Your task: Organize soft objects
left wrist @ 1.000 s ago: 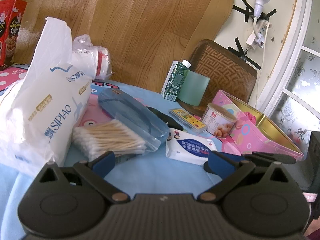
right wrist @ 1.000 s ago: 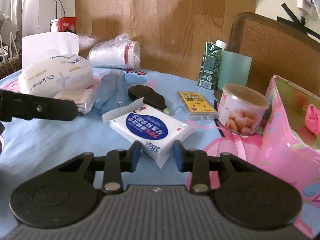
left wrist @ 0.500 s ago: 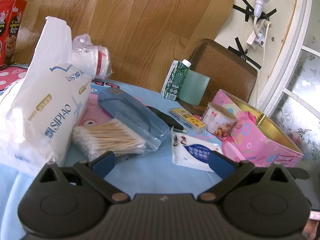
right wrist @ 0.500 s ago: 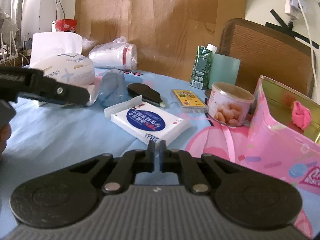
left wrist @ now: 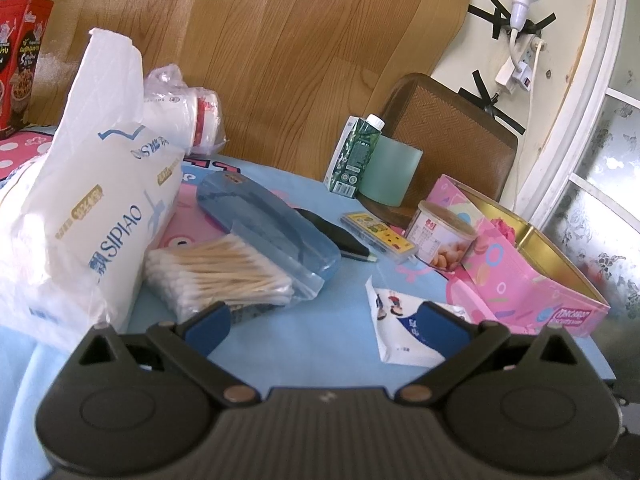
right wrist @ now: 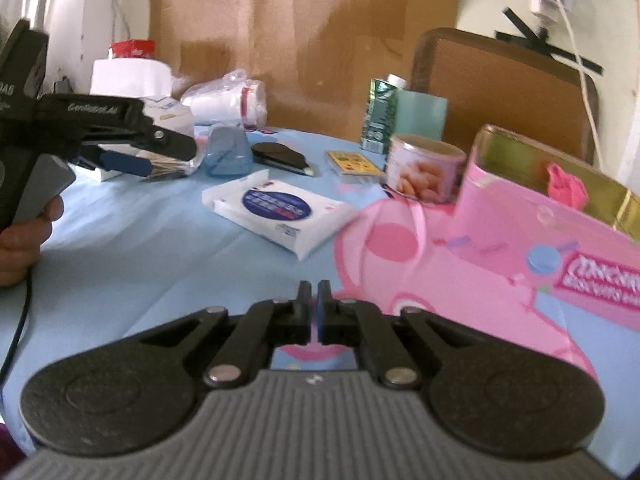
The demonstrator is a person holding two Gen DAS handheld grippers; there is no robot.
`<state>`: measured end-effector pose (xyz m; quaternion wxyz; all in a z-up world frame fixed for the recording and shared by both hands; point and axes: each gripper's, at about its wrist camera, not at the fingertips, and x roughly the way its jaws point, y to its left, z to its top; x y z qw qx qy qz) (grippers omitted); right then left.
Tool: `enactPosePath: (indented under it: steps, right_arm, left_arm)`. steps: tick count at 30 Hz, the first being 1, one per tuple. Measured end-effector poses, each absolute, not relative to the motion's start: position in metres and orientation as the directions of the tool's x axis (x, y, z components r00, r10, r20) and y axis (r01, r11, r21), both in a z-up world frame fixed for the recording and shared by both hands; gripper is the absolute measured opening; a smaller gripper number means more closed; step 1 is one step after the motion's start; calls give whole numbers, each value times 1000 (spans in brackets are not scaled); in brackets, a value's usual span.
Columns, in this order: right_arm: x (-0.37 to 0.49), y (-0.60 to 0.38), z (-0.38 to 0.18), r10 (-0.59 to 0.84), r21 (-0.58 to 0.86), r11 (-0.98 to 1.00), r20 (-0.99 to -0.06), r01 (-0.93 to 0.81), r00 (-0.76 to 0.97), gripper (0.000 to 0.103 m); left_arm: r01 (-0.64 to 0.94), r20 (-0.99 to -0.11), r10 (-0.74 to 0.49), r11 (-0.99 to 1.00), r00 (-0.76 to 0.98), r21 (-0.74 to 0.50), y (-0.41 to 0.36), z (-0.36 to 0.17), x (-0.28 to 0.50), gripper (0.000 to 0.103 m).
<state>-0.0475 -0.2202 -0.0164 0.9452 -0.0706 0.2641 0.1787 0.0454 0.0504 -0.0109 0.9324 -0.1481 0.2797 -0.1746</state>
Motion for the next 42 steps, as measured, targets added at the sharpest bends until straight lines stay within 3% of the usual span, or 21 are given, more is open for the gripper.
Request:
enactPosePath:
  steps: [3,19,42]
  right_arm:
    - [-43,-227,-16,314,15,932,-528,-362,789,9]
    - [-43,-221,-17,303,-15,931,-527,-366,794,24]
    - [-42,-219,-17,300,-26,929,-529,-368,794,32]
  left_arm:
    - [236,-478,-410,893,777,-383,52,-12,47,103]
    - [223,-481,-415,886,772,-407,57,-13,49,103]
    - [225,-482,-422,882,768,-413,57,-13,48,103]
